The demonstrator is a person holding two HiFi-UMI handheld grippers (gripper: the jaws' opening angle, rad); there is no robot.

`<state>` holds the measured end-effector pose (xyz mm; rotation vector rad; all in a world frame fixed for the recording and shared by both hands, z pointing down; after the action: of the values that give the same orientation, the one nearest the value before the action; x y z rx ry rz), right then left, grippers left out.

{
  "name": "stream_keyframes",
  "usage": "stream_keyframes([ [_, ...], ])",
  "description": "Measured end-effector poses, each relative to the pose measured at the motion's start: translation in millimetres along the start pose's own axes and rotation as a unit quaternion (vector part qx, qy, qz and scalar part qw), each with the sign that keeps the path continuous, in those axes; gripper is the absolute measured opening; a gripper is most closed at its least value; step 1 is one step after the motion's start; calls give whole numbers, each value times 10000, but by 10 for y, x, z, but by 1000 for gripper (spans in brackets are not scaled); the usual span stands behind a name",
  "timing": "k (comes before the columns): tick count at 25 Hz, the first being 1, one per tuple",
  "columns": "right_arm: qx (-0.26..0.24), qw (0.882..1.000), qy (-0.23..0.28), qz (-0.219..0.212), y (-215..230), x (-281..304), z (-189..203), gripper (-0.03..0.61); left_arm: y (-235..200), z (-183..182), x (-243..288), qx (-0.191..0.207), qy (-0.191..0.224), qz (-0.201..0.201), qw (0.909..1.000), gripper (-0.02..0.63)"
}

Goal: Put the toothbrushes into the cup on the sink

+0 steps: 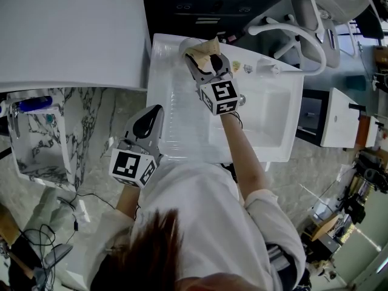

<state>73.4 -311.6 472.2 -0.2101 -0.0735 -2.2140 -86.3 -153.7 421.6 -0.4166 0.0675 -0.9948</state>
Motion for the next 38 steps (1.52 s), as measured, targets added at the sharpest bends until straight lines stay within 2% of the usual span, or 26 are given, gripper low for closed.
stream_keyframes([
  [15, 161, 9997, 166, 4, -3, -65, -50, 236, 36, -17, 0, 29, 32, 25, 10000, 15],
  [38, 147, 9997, 183, 105, 41, -437, -55, 236, 249, -109, -129, 189, 191, 55, 9996, 15],
])
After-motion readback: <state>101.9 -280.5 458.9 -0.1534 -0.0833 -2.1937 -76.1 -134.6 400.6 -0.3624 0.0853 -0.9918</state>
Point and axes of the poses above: the fingertips, and each gripper's own axes: x forward along the fingers, y to its right, z out of its underside, the point moved 6 cm from there along -x, backward along the fingers, and after that the axes turned 9 degrees about y, right-handed, at the moved point
